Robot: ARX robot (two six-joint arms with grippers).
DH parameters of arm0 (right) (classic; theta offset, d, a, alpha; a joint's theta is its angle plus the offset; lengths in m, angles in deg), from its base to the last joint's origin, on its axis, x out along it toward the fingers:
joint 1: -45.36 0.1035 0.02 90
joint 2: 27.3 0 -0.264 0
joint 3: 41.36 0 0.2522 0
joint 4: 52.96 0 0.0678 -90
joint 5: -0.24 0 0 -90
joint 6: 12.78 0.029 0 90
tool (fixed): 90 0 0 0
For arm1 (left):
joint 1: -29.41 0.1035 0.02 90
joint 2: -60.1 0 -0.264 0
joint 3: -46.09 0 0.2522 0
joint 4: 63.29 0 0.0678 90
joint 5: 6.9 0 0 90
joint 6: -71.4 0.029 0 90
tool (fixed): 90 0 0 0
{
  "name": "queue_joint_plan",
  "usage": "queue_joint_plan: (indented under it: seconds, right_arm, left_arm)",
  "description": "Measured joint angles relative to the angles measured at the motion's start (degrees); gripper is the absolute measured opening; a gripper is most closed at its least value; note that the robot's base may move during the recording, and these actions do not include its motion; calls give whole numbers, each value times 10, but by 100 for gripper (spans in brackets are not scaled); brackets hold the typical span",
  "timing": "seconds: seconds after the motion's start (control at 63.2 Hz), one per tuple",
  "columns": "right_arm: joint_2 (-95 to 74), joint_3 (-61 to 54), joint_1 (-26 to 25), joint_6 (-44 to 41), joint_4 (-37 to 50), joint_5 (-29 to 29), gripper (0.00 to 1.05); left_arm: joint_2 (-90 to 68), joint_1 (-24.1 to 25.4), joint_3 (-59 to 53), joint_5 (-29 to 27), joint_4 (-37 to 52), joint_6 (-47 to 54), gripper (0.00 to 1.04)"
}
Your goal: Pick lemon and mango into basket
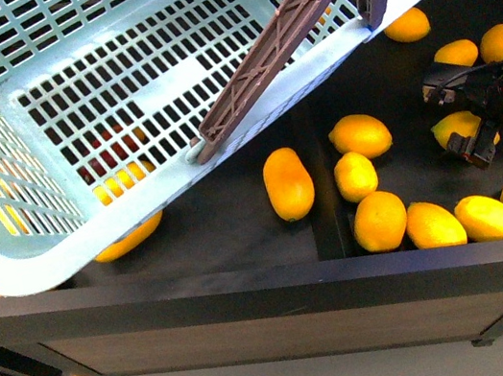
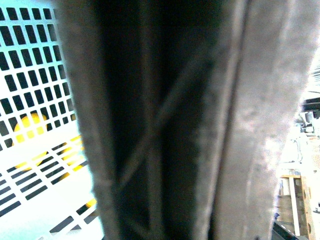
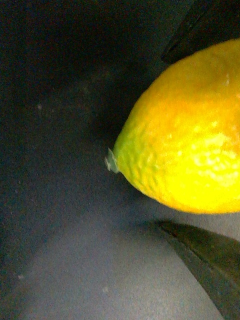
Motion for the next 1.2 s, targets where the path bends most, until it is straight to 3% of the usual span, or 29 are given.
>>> queue_joint_plan:
  seconds: [0.158,0.253,0.443,0.617,0.807,0.95,1.092,1.203]
  right_arm:
    - [10,-18,-1,1,-1,-5,68]
    - [21,-37,-5,6,10,0,62]
    - [68,-91,-19,25,40,34,61]
    - [158,-169,-40,60,108,103,61]
    - [319,-313,-57,131,223,213,61]
    - [446,-424,-57,214,327,263,61]
    - [556,-502,-43,314,403,276,61]
    - [643,-542,21,396,440,241,61]
  left_arm:
    - [0,0,0,0,0,0,15]
    - [0,0,0,0,0,0,15]
    - [0,0,0,0,0,0,15]
    - [0,0,0,0,0,0,15]
    - [0,0,0,0,0,0,15]
    - [0,0,0,0,0,0,15]
    - [0,0,0,0,0,0,15]
    - [0,0,0,-1,0,0,15]
